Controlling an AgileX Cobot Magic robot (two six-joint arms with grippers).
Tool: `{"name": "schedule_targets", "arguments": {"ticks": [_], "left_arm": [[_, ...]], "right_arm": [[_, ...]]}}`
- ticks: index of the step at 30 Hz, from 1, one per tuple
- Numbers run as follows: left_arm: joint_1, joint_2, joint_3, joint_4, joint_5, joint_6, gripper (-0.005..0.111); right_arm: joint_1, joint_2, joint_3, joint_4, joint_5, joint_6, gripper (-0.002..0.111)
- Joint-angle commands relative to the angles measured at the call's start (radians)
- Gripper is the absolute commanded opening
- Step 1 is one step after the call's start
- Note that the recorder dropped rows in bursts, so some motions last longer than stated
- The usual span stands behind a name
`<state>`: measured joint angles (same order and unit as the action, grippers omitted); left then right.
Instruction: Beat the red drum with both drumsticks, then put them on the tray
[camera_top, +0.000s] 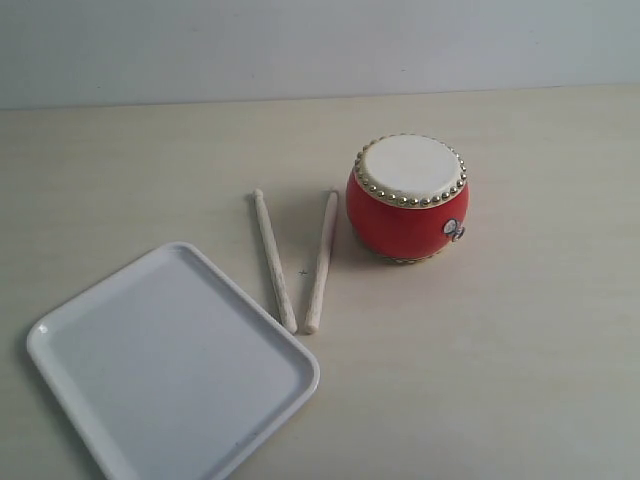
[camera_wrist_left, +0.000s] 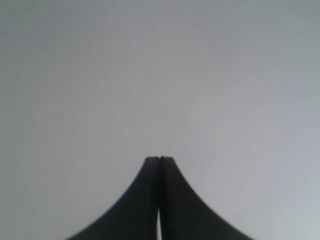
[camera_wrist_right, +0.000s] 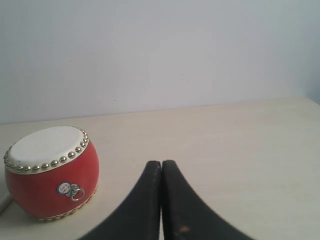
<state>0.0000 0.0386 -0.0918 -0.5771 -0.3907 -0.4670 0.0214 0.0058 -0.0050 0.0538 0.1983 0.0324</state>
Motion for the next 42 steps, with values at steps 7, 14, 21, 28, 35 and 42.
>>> {"name": "schedule_targets", "arguments": {"ticks": [7,14,21,28,35,42], "left_arm": [[0.001,0.787,-0.802,0.299,0.876,0.495,0.000],[0.000,1.063,-0.953,0.123,0.944,0.590,0.000],[-0.099,1.223,-1.046,0.229,1.162,0.555,0.008],[-0.245,1.385,-1.171,0.377,1.294,0.400,0.016],[-0.340,1.487,-1.210,0.296,1.286,0.340,0.058],[-0.351,1.550,-1.209,0.087,1.324,0.456,0.068]], "right_arm": [[-0.004,-0.006,0.005,-0.003,-0.010,-0.003,0.000],[-0.004,-0.006,0.005,-0.003,-0.010,-0.003,0.000],[-0.004,-0.006,0.005,-0.003,-0.010,-0.003,0.000],[-0.004,-0.006,0.005,-0.003,-0.001,-0.003,0.000],[-0.004,-0.006,0.005,-0.005,-0.004,0.000,0.000],[-0.004,-0.006,0.005,-0.005,-0.004,-0.003,0.000]]}}
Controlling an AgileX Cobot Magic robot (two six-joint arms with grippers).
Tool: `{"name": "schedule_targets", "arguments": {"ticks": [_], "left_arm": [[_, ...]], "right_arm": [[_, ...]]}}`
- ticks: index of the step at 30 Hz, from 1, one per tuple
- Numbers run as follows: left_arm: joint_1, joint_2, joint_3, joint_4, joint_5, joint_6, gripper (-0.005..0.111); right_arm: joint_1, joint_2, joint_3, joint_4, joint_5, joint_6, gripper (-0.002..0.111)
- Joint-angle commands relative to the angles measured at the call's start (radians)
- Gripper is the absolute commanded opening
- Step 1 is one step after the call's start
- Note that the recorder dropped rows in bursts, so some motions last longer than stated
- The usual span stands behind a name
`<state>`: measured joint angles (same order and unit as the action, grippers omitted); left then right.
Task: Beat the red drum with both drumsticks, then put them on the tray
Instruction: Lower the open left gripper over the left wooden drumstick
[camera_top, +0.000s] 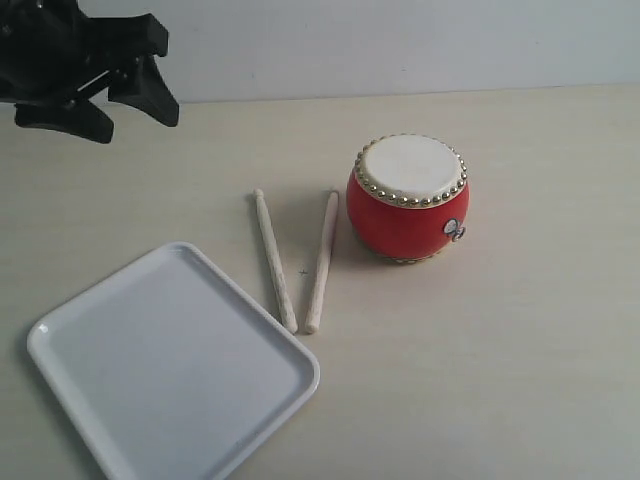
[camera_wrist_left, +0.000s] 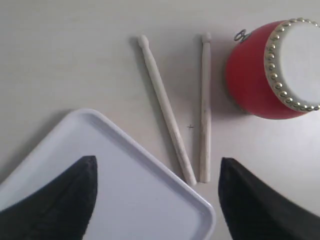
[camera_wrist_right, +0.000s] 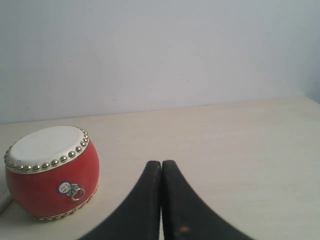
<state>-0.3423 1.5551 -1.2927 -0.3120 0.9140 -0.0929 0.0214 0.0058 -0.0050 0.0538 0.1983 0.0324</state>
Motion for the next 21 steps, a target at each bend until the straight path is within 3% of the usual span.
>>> {"name": "schedule_targets", "arguments": {"ticks": [1,8,11,21], "left_arm": [[-0.013,0.039,-0.008,-0.195,0.024,0.101,0.068],[-0.153,0.128,-0.114,0.018,0.046,-0.185,0.068],[-0.159,0.200,-0.177,-0.011,0.059,-0.303,0.068],[-0.262,0.443,-0.369,0.068,0.307,-0.390,0.067]], "right_arm": [[-0.004,-0.006,0.005,-0.005,-0.004,-0.003,0.000],[-0.004,-0.006,0.005,-0.005,-0.005,-0.003,0.000],[-0.004,-0.006,0.005,-0.005,-0.005,-0.003,0.000],[-0.004,-0.006,0.005,-0.005,-0.005,-0.003,0.000]]}}
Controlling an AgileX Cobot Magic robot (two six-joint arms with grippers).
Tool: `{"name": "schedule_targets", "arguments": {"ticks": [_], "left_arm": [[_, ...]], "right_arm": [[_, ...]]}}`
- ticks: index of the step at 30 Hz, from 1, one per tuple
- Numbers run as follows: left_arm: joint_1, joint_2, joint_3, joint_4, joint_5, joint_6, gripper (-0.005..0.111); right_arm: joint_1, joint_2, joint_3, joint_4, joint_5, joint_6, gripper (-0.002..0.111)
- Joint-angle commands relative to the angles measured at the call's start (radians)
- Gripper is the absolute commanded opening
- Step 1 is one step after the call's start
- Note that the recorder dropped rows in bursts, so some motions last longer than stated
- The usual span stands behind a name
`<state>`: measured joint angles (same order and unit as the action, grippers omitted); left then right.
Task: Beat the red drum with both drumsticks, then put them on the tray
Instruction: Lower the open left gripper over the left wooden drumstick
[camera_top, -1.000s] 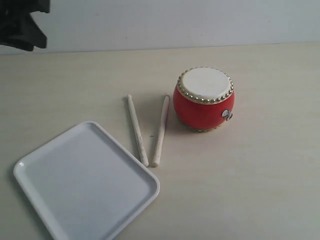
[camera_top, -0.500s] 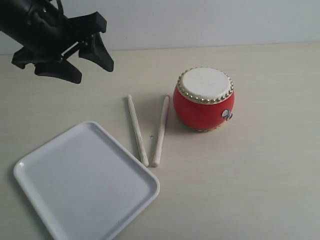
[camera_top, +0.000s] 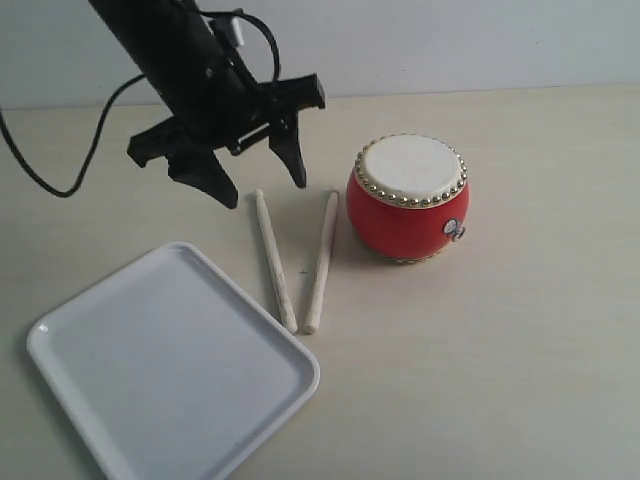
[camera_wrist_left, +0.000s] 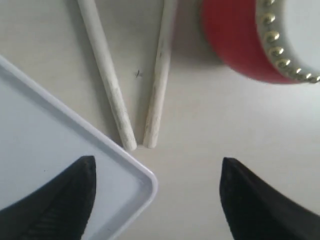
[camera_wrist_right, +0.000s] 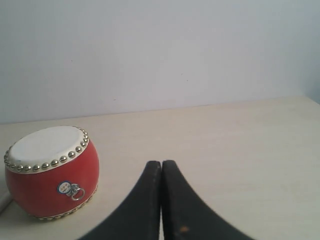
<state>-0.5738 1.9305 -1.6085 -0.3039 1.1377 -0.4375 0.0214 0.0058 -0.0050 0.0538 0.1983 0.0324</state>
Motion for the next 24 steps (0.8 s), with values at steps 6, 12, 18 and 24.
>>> {"name": "schedule_targets", "arguments": {"ticks": [6,12,18,24], "left_arm": [[-0.055,0.138,-0.073,0.069,0.083,-0.102,0.067],[-0.055,0.159,-0.073,0.093,0.072,-0.173,0.067],[-0.055,0.179,-0.073,0.101,0.003,-0.199,0.057],[-0.055,0.212,-0.073,0.103,0.001,-0.199,0.063]], "right_arm": [[-0.004,-0.006,0.005,-0.005,-0.005,-0.003,0.000],[-0.004,-0.006,0.005,-0.005,-0.005,-0.001,0.000],[0.007,-0.006,0.005,-0.005,-0.005,-0.003,0.000],[0.019,-0.006,0.005,-0.005,-0.005,-0.002,0.000]]}}
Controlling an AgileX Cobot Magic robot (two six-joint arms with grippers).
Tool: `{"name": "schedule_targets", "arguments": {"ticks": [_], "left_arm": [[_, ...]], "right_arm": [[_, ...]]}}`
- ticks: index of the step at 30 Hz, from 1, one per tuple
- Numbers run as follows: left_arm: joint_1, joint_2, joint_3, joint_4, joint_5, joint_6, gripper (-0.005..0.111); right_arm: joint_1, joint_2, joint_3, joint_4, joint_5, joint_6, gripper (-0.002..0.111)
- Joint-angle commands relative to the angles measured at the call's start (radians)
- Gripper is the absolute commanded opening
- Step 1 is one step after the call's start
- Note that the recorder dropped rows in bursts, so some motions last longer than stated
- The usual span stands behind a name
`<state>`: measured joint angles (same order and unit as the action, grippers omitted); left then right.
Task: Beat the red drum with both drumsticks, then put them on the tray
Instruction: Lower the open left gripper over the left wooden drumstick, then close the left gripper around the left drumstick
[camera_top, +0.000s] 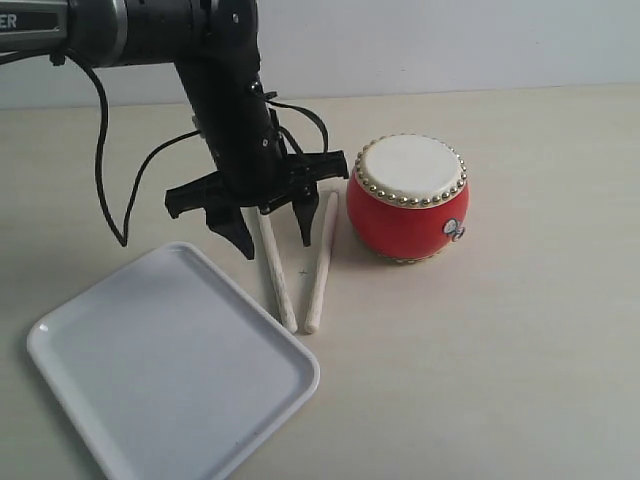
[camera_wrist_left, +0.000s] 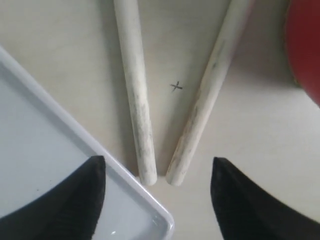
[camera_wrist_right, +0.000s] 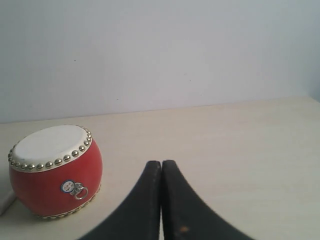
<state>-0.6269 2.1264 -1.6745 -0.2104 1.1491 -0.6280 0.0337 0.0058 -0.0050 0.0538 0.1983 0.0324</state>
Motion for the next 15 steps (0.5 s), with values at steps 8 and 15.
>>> {"name": "schedule_targets", "arguments": {"ticks": [8,15], "left_arm": [[-0.020,0.038,-0.007,0.104,-0.047,-0.044,0.063],[-0.061,0.050,-0.005,0.156,-0.097,-0.145,0.063]], "right_arm": [[0.007,-0.006,0.005,-0.005,-0.005,-0.003,0.000],[0.014,-0.006,0.005,-0.005,-0.005,-0.003,0.000]]}}
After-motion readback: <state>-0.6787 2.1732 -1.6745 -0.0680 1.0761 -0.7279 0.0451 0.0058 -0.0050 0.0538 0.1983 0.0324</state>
